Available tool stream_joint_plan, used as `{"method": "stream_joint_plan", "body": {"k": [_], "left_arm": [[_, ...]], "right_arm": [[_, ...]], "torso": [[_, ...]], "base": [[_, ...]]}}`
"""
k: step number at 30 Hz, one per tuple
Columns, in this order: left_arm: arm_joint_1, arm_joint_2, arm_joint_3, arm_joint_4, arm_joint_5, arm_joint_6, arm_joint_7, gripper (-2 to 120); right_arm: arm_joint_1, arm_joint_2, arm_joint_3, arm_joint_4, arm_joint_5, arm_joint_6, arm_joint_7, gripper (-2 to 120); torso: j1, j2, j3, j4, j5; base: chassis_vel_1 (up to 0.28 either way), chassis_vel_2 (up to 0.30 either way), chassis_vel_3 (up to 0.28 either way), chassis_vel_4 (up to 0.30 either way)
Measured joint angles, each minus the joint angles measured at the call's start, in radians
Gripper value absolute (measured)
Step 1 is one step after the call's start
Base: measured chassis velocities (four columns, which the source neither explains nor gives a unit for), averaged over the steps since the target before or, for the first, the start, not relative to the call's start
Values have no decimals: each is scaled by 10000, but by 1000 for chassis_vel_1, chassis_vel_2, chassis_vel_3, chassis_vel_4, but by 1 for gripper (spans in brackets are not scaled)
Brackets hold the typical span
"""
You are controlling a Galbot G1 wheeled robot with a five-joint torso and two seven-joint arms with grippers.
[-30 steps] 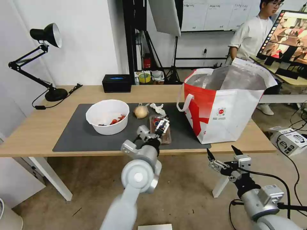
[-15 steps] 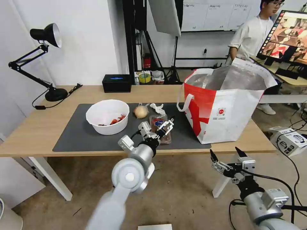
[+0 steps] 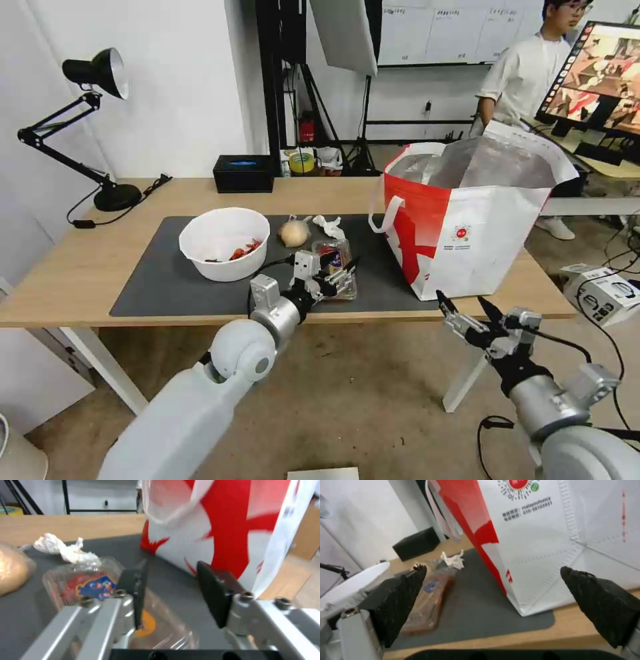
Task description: Pick up the trash from the table and place it into the takeout bag.
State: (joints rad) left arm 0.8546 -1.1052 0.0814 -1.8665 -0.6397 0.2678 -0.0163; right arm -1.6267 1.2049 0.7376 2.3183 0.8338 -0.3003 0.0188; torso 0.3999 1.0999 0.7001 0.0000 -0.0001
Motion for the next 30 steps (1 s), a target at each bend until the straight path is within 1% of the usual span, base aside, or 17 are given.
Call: {"method": "stream_joint_plan", "body": {"k": [1,4,5,8,9,11,12,15,16,19,22,25,26,29,30], "left_arm": [[0,0,0,0,0,0,0,36],[-245,-81,305,451,255,-31,74,18],[-245,-81,305,451,255,-31,74,18],[-378,-49,409,693,324,-34,73,7],[-378,-49,409,693,324,-34,73,7],[-417,57,422,790,313,-22,66,0],[-417,57,422,790,313,-22,66,0],[-463,285,446,848,273,-12,39,0],[-463,285,446,848,273,-12,39,0],[-467,396,540,847,258,-12,24,0],[-471,405,585,847,250,-25,17,0],[-505,399,623,866,192,-57,-40,0],[-505,399,623,866,192,-57,-40,0],[-483,449,606,899,176,-70,-75,0],[-483,449,606,899,176,-70,-75,0]], "right_arm": [[0,0,0,0,0,0,0,100],[343,-333,-56,-156,818,-1,3,100],[343,-333,-56,-156,818,-1,3,100],[674,-522,-168,-229,1708,-2,33,100],[674,-522,-168,-229,1708,-2,33,100],[960,-685,-265,-291,2295,-2,123,100],[960,-685,-265,-291,2295,-2,123,100],[1630,-1048,-470,-502,3493,-13,431,100],[1630,-1048,-470,-502,3493,-13,431,100],[2398,-1262,-824,-878,4567,-124,815,100],[2722,-1278,-1029,-1046,4869,-209,986,100],[3325,-1208,-1487,-1346,5138,-421,1255,100],[3325,-1208,-1487,-1346,5138,-421,1255,100],[3812,-1086,-2002,-1681,5184,-693,1516,100],[3812,-1086,-2002,-1681,5184,-693,1516,100]], "torso": [[0,0,0,0,0],[0,0,0,-1,1],[0,0,0,-1,1],[1,0,0,-2,1],[1,0,0,-2,1],[1,0,0,-1,2],[1,0,0,-1,2],[1,0,-1,0,1],[1,0,-1,0,1],[0,0,-1,0,1],[1,0,-1,0,0],[1,0,-1,0,0],[1,0,-1,0,0],[2,0,0,-1,0],[2,0,0,-1,0]], "base": [[0,0,0,0],[0,0,0,0],[0,0,0,0],[0,0,0,0],[0,0,0,0],[0,0,0,0],[0,0,0,0],[0,0,0,0],[0,0,0,0],[0,0,0,0],[0,0,0,0],[0,0,0,0],[0,0,0,0],[0,0,0,0],[0,0,0,0]]}}
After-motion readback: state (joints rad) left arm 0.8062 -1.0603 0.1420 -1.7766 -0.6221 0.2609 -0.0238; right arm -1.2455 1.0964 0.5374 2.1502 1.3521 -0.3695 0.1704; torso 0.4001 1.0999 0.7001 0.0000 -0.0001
